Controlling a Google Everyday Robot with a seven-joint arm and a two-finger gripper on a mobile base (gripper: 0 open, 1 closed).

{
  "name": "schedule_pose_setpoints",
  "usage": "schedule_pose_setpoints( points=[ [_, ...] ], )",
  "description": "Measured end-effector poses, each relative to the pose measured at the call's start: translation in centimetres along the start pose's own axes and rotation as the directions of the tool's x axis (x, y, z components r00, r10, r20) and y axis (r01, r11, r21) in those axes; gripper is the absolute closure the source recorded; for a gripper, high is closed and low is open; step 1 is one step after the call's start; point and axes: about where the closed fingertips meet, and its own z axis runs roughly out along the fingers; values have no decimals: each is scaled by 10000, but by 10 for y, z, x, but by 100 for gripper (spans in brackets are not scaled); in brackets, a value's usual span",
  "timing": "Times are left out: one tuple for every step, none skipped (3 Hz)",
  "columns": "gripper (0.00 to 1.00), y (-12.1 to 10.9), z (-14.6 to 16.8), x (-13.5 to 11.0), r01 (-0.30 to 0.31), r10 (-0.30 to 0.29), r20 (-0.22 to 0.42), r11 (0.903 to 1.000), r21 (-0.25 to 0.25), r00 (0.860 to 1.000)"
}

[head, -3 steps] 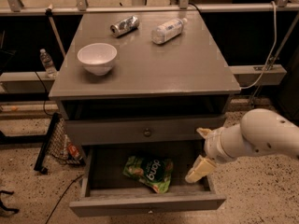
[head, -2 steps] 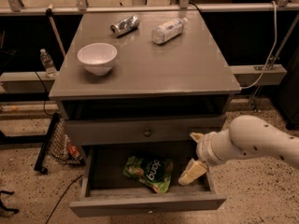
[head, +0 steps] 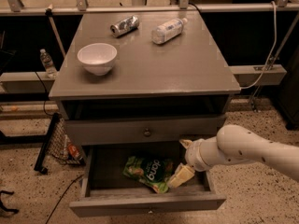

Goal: Pick green rice chip bag from middle drawer and place on counter

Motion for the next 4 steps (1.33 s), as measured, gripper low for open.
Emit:
schedule_pose_setpoints(
  points=[
    [0, 0, 0, 0, 0, 0, 0, 10000, 0, 10000],
    [0, 0, 17, 15, -160, 157, -149, 9997, -182, 9998],
    [0, -5, 48, 40, -440, 427, -396, 9985, -317, 9983],
    [0, -7, 68, 50, -462, 447, -476, 9984, -319, 9979]
  ],
)
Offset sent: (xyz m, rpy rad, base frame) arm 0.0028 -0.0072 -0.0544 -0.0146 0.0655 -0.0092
